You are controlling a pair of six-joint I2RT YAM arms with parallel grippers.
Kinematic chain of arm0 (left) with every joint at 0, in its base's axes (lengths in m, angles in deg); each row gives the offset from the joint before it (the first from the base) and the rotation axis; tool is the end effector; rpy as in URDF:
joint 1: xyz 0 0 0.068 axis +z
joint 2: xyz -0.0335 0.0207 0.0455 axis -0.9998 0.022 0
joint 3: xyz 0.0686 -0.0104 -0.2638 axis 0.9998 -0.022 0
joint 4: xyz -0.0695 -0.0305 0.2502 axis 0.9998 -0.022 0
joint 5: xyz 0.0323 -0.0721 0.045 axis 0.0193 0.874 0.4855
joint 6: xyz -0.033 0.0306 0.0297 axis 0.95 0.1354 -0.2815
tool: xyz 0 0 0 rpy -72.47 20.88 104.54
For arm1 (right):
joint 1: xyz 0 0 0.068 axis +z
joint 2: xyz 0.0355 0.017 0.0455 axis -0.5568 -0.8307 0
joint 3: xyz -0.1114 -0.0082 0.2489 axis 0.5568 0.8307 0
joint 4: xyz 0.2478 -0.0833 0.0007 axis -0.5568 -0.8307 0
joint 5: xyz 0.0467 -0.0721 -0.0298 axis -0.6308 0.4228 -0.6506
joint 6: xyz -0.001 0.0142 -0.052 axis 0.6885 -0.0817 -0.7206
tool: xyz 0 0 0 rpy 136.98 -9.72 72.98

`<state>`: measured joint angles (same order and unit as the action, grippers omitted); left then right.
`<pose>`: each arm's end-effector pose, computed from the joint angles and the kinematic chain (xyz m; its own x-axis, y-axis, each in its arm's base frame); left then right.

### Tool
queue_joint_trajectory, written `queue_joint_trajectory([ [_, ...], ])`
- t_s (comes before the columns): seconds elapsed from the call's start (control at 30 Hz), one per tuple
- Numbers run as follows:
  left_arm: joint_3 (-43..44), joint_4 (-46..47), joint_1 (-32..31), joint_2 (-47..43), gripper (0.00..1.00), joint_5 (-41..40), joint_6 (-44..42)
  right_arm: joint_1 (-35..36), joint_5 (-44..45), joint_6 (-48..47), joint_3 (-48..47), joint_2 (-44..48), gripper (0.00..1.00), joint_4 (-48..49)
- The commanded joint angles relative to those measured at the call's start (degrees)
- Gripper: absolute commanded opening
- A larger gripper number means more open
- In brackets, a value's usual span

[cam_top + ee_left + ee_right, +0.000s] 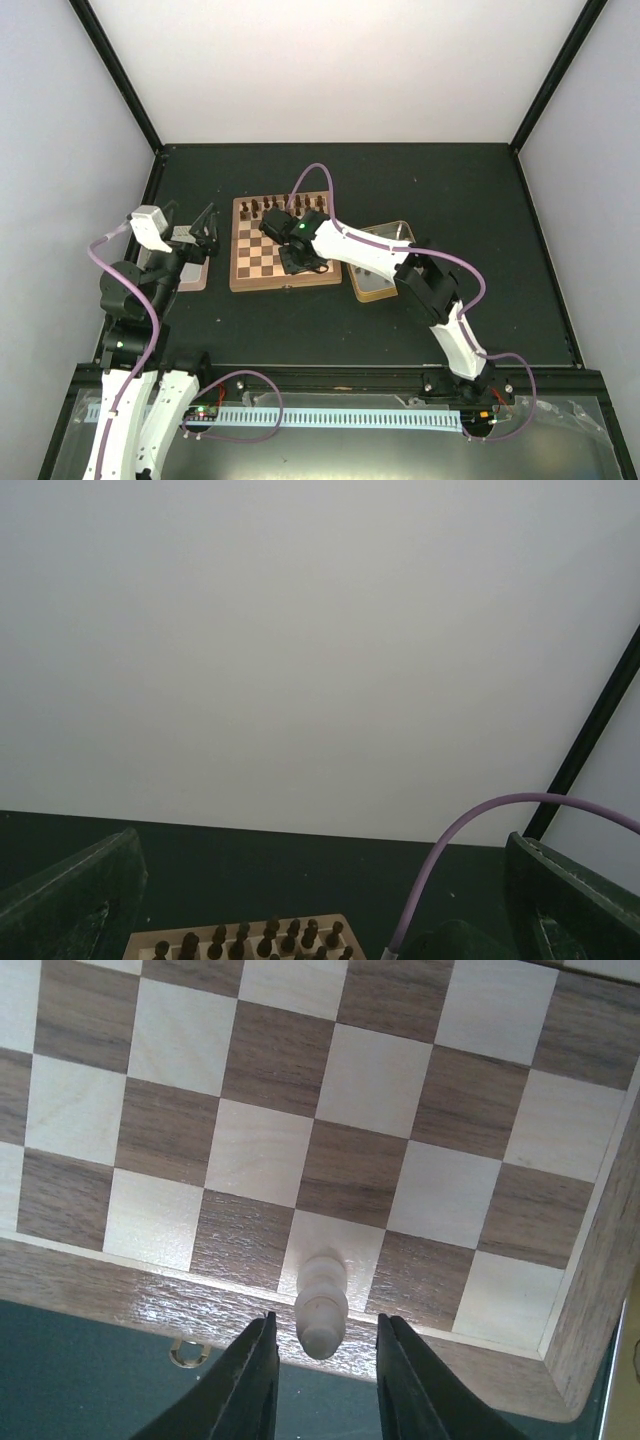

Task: Set up the chess pieces on the board
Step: Place the chess piece on the chessboard, then pick up the chess piece from the storage box.

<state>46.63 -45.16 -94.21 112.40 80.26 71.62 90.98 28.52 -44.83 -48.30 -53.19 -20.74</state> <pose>0.1015 -0.0153 0.3696 0.0498 -0.3347 -0.9410 0.2815 0.9087 -0.3083 0.2474 0.3714 0.2069 -0.9125 -0.2699 -0.3075 -0.2930 0.9556 0.0306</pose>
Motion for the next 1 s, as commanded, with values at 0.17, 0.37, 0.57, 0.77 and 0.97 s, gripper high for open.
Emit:
queue_joint_trajectory([
  [0.17,-0.30,0.17,0.15,-0.63,0.98,-0.94,-1.10,0.16,0.66,1.88,-1.03,0.55,0.36,0.33],
  [0.37,-0.35,0.11,0.15,-0.51,0.99,-0.99,-1.06,0.16,1.10,1.97,-0.90,1.32,0.35,0.79],
  [0.57,-0.21,0.00,0.18,-0.38,0.99,-0.92,-1.35,-0.71,3.29,1.29,0.16,8.48,0.36,4.29],
  [0.77,-0.11,-0.13,0.22,-0.34,0.99,-0.95,-1.72,-5.87,4.56,2.11,11.11,20.15,0.38,9.64],
  [0.97,-0.27,0.07,0.22,-0.16,0.99,-0.77,-1.60,-14.68,4.13,1.83,25.85,28.61,0.38,10.87],
])
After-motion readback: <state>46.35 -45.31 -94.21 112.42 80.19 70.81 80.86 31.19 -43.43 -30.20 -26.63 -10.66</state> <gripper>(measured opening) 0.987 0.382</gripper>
